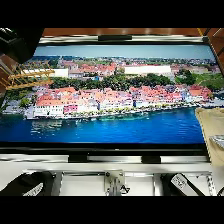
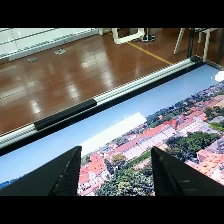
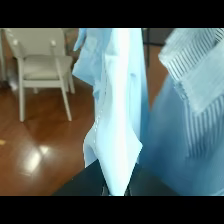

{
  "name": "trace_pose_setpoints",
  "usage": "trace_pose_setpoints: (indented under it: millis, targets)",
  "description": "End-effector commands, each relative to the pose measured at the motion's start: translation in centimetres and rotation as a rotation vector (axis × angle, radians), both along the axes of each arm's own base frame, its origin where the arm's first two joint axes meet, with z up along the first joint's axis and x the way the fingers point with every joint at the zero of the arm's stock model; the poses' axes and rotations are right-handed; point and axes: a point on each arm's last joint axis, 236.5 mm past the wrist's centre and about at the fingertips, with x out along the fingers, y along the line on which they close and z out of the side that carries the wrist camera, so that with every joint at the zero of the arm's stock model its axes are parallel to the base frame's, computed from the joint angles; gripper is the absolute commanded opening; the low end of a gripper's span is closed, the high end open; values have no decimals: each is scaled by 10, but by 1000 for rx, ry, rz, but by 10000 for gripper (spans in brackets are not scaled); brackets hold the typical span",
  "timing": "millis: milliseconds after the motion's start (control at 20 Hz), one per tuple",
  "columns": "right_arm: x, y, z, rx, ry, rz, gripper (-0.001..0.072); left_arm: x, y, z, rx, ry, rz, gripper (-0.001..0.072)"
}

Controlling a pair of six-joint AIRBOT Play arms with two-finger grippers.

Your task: Fold the shirts.

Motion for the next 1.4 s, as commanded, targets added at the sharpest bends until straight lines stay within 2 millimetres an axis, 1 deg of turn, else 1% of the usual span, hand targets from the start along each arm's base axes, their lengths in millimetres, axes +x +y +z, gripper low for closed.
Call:
trace_pose_setpoints:
  millis: [0,150,300,450,550,600,650,700,850,950,1000,1050,1100,1200,1250,1350]
  targets:
    - [-20,-11,-7,25,8,-65,57,0,0,0,-1,-1,1,534]
    - [-40,-19,-7,27,4,-117,57,0,0,0,-1,-1,0,534]
    - [-49,-27,-10,36,-12,-129,57,-1,0,-3,6,10,-3,534]
    - [-54,-37,-23,75,18,-144,57,-2,-1,-9,21,35,-9,533]
    - [-52,-41,-35,113,33,-150,59,-3,-1,-12,26,43,-12,534]
    - [-49,-42,-40,132,32,-143,112,-3,-1,-12,26,42,-11,534]
    - [-45,-41,-44,147,27,-128,390,-3,-1,-12,26,43,-11,534]
    - [-44,-38,-47,165,27,-121,573,-2,-1,-12,27,43,-11,534]
    - [-58,-12,-57,244,44,-132,575,-1,-2,-14,29,49,-12,534]
    - [-63,12,-64,310,33,-112,575,-1,-3,-20,41,70,-16,534]
    - [-55,26,-64,330,10,-56,575,-1,-4,-25,49,84,-20,534]
    - [-41,42,-62,346,-5,29,575,-2,-4,-29,57,98,-24,534]
    - [-23,64,-61,370,-23,140,576,-2,-5,-33,66,113,-27,534]
    - [6,103,-64,436,-56,320,575,-3,-6,-40,81,139,-33,534]
    - [21,123,-69,485,-55,416,576,-4,-6,-44,89,153,-37,534]
    - [45,158,-86,601,-40,578,576,-8,-7,-55,114,194,-48,534]
